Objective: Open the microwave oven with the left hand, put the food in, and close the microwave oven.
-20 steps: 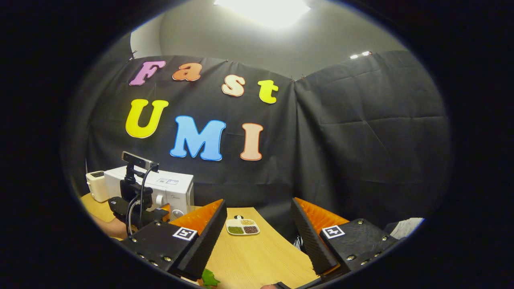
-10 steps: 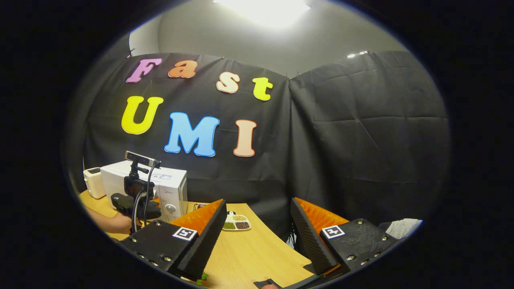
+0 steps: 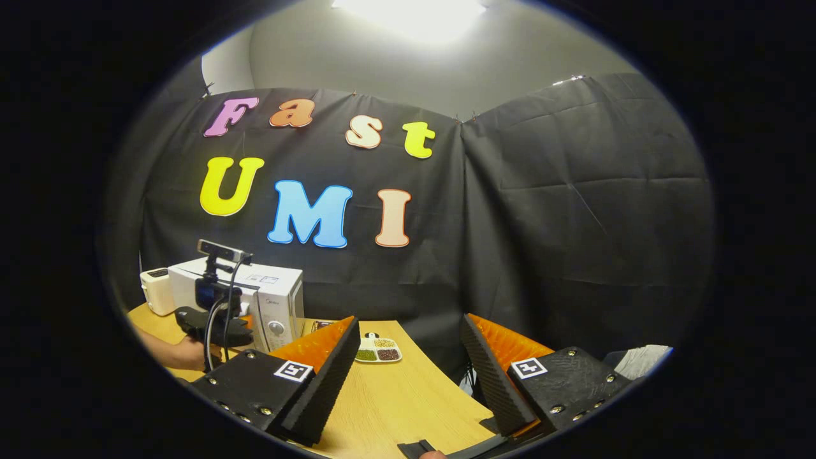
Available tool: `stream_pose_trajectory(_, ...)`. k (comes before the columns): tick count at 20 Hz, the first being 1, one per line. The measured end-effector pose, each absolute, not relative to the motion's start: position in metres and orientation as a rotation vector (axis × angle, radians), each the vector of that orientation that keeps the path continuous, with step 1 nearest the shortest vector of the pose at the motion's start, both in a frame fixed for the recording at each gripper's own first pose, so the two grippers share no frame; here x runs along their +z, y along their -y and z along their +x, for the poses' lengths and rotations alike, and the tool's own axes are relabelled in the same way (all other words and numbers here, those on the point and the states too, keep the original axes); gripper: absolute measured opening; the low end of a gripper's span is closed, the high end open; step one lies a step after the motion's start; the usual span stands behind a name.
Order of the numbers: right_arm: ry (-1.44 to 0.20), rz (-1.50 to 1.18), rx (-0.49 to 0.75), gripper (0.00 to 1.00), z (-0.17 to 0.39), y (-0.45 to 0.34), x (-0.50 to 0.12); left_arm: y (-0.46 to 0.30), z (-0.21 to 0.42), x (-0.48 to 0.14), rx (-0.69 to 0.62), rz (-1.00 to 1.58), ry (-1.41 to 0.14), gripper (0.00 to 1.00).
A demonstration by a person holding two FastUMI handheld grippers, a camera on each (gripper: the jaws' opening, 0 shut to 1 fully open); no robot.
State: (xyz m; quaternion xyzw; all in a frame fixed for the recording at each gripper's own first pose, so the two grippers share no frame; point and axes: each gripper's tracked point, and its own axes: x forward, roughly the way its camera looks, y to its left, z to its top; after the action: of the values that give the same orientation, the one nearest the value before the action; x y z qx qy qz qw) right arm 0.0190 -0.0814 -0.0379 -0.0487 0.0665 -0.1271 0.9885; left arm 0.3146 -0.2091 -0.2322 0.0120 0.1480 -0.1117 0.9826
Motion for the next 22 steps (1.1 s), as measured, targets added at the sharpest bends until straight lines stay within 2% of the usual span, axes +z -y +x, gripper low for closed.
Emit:
stream_pose_trajectory(5,-0.111,-0.065,-0.159,0.97,0.025,0.070,-0.038,0.179,0.256,-0.229,-0.233,0.031,-0.297,0.12)
stream_pose_trajectory(16,-0.093,-0.032,0.181,0.97,0.010,0.022,-0.043,0.073,0.155,-0.223,-0.010,0.070,-0.319,0.11)
stream_pose_trajectory(22,-0.083,-0.010,0.293,0.97,0.007,-0.033,-0.039,0.017,0.124,-0.225,0.024,0.080,-0.320,0.11)
